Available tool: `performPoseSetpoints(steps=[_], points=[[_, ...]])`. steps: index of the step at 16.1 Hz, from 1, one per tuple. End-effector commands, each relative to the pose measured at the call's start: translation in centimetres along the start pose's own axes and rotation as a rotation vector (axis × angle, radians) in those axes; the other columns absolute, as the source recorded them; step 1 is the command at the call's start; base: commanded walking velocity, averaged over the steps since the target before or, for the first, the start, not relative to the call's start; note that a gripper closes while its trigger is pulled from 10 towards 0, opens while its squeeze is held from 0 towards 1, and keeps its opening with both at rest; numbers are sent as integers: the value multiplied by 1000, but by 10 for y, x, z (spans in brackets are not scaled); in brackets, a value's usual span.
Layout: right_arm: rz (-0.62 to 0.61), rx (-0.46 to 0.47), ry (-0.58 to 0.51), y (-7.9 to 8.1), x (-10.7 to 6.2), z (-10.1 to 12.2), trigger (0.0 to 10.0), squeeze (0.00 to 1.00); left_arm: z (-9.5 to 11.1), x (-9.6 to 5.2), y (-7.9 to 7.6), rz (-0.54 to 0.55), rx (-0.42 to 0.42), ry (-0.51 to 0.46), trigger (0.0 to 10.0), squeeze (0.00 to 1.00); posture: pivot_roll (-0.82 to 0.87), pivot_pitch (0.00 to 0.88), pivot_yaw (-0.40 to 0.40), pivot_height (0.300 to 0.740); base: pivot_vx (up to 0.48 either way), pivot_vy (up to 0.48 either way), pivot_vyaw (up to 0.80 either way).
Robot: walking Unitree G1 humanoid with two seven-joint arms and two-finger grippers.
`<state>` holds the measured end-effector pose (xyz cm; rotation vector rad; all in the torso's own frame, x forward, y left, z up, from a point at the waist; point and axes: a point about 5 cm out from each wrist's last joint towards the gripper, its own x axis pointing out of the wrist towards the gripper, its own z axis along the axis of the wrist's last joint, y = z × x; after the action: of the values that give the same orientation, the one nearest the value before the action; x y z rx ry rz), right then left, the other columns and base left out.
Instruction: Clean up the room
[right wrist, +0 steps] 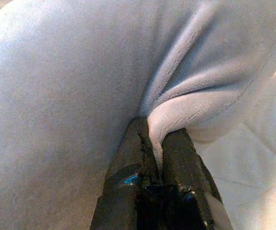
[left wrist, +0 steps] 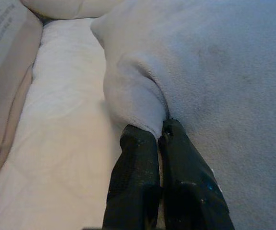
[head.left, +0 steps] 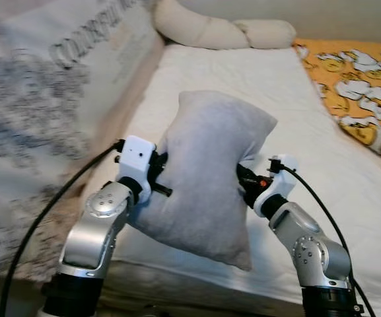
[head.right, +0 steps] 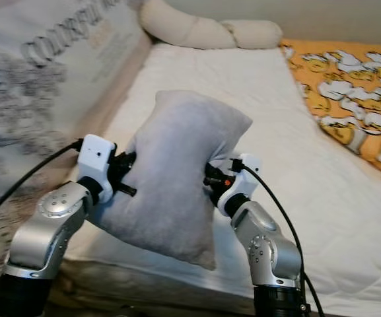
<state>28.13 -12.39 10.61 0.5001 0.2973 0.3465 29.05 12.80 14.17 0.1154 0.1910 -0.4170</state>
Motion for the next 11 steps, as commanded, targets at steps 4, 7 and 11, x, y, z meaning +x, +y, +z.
performPoseSetpoints(steps=[4,7,11], points=[[35,-29,-20,9,2,8,10000,0,8,4,0,-15,21,-24,10000,0,-85,0,21,740,0,344,0],[37,-32,-7,10,3,6,10000,0,8,4,0,-14,25,-20,10000,0,-79,0,13,740,0,347,0],[35,-25,-3,11,6,5,10000,0,6,4,0,-18,29,-16,10000,0,-75,0,10,740,0,352,0]])
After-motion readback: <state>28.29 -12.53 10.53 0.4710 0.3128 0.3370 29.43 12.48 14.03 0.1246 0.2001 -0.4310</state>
